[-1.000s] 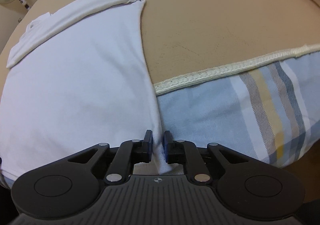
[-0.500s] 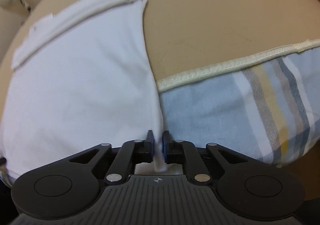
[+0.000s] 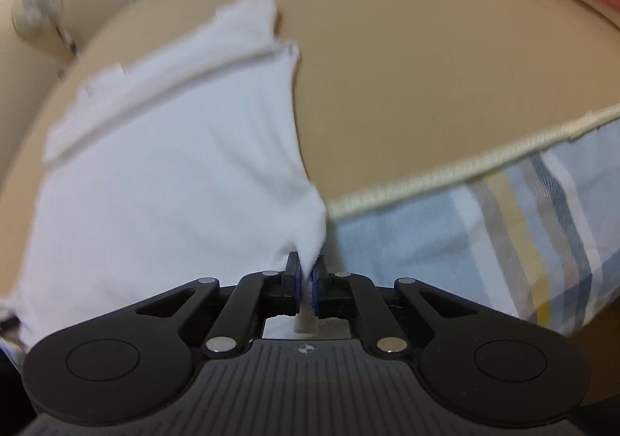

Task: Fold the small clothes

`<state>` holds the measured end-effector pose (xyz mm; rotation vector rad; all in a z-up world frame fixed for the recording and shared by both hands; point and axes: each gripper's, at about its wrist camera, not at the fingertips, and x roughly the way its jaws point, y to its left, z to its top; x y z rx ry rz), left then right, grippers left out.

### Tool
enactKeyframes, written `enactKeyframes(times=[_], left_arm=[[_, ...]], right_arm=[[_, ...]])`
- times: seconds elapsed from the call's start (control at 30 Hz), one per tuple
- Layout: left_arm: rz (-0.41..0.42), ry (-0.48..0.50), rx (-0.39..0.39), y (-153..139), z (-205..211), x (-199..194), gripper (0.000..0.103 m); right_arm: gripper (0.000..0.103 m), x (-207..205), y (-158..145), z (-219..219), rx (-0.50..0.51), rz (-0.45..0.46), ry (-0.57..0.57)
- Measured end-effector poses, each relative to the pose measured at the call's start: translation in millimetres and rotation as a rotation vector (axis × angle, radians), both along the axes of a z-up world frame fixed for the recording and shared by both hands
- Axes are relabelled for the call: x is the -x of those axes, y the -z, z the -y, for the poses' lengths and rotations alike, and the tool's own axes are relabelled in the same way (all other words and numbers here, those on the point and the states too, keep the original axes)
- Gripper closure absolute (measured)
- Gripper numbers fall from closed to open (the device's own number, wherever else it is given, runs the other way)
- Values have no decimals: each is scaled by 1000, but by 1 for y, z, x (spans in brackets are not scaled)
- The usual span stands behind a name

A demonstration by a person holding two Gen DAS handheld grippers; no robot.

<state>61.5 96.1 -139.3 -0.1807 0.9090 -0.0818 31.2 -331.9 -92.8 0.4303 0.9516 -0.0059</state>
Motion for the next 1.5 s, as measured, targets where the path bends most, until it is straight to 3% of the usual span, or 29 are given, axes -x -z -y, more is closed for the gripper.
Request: enactKeyframes(times=[0.3, 0.57, 0.67, 0.77, 0.83, 0.97, 1.07, 1.1, 1.13, 1.2, 1.23, 1.3, 1.37, 1.43, 1.5], left_arm=[[183, 19, 130, -76, -34, 40, 98], [236, 79, 252, -149, -81, 140, 98], [221, 61, 268, -163, -87, 140, 97], [237, 51, 277, -163, -90, 98, 97], [235, 71, 246, -159, -85, 48, 97], [190, 77, 135, -131, -65, -76, 97], [118, 29, 85, -98, -58, -160, 94], [97, 13, 70, -89, -60, -178, 93], [87, -16, 45, -82, -64, -192, 93], [89, -56, 73, -70, -80, -198, 88], [62, -68, 121, -59, -91, -197, 87], [-44, -85, 149, -47, -103, -204, 87], [-30, -59, 132, -47, -104, -208, 79], [-28, -39, 112, -44, -98, -215, 66], [-49, -7, 113, -32, -89, -220, 66]], right_arm=[[98, 41, -74, 24, -130, 257, 75], [99, 145, -129, 43, -267, 321, 84], [99, 156, -143, 47, -325, 321, 66], [99, 127, -144, 36, -321, 305, 63], [99, 92, -138, 32, -285, 279, 69], [99, -18, -106, 22, -244, 177, 85], [97, -103, -75, 12, -204, 115, 73], [92, -123, -66, 12, -183, 90, 85], [82, -139, -56, 16, -154, 60, 140], [75, -148, -45, 21, -128, 79, 163], [76, -147, -39, 19, -105, 90, 147], [74, -152, -28, 14, -68, 5, 120], [73, -156, -29, 7, -64, 32, 40], [62, -162, -25, -4, 15, 24, -34], [61, -170, -16, -8, 53, -26, -71]])
